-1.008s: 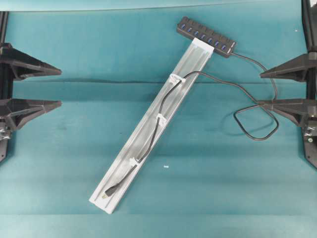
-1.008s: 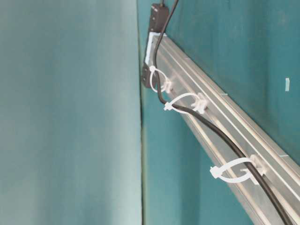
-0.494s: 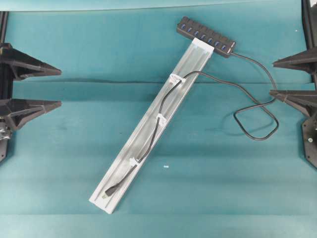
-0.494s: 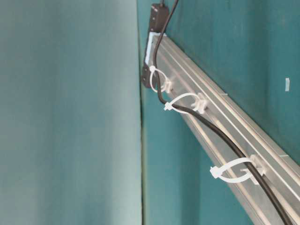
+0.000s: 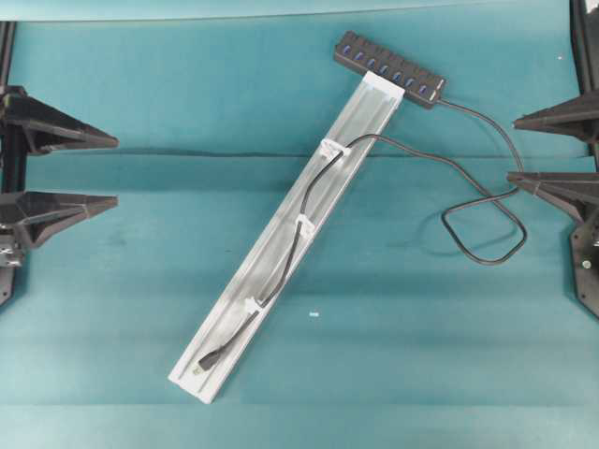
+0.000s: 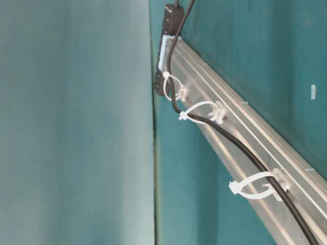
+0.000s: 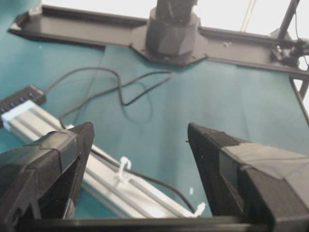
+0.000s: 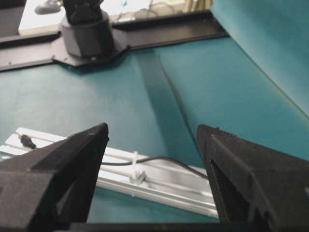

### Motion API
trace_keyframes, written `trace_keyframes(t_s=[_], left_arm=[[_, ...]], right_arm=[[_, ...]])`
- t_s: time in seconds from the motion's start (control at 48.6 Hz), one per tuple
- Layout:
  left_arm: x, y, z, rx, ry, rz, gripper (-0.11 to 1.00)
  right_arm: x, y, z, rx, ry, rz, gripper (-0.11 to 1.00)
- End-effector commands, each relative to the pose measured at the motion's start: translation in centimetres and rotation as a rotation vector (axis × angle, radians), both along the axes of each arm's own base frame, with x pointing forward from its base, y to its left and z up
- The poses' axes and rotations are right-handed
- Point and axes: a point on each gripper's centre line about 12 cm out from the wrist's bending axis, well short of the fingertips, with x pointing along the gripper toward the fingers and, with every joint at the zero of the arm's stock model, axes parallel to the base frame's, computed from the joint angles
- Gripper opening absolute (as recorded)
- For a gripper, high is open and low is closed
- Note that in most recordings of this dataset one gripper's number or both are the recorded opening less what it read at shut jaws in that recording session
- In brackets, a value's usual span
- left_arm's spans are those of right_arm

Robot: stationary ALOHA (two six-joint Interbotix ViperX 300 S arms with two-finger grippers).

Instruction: Pass the USB cable through three rings with both arms.

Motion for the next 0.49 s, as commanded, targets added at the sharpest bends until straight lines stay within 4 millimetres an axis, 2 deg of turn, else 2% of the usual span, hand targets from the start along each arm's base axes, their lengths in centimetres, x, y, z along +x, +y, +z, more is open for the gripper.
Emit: trace_keyframes(t_s=[0.0,0.473], left_arm=[[0.06,-0.06,0.53,0.009,-0.015,-0.004,0.87],[-0.26,-0.05,-0.09,0.008,-0.006,-0.002,0.87]], right_arm=[[0.02,-0.07,0.09,0.031,-0.010,-0.007,0.82],[-0.06,-0.06,-0.05,0.090,-0.023,-0.015,0.82]])
